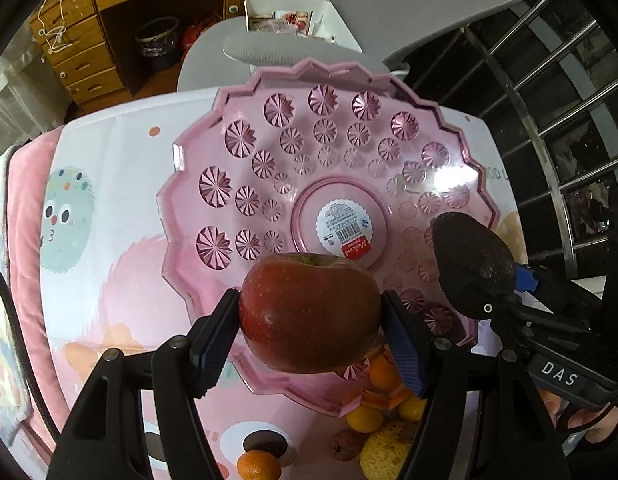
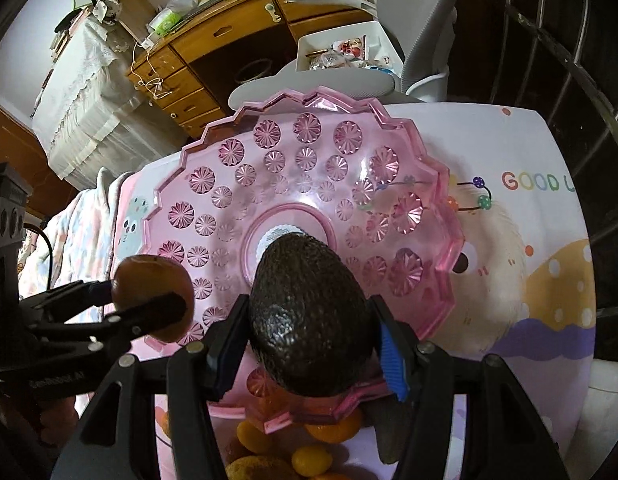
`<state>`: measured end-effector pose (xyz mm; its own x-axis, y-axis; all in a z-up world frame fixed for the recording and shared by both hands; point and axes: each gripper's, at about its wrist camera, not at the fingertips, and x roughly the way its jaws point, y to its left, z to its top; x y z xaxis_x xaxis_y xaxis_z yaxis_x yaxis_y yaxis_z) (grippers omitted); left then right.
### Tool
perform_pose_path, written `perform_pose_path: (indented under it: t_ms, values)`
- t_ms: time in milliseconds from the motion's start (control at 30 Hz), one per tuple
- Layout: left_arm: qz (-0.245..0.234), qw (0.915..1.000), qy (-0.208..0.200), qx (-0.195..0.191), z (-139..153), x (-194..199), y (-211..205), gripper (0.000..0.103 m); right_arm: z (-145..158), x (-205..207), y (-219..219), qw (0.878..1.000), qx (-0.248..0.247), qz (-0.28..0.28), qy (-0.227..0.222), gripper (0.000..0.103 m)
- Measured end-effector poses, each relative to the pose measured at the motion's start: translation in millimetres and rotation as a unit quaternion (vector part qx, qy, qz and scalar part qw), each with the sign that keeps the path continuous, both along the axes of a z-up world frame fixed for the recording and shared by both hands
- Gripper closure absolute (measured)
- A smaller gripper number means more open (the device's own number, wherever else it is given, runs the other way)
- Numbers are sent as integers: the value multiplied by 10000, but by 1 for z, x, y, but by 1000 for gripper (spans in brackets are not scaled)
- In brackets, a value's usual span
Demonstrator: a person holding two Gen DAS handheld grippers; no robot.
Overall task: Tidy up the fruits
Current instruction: 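Carry apple and avocado into the pink bowl and open both tools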
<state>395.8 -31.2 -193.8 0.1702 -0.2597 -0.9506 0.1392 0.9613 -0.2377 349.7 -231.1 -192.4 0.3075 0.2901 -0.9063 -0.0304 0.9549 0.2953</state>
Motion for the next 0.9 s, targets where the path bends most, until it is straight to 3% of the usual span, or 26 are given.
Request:
perform_pose_path:
  t_ms: [200,300,400,600,900]
  values:
    - [91,9998,172,-54,-6,5,3,34,10,2,-3,9996,160,-52,-229,44]
    - [217,9997,24,-90,0,6,6,13,18,3,-3,9995,110,2,-297,44]
    - [246,9992,-219,-246,17,6,7,13,23,-1,-9,9994,147,-34,-301,44]
    - [352,9981,-481,-166,47,-4,6,13,38,-17,-18,9992,209,-57,-348,44]
    - [587,9959,-685,-76,89,-53,2,13,66,-72,-39,9984,394,-124,-398,44]
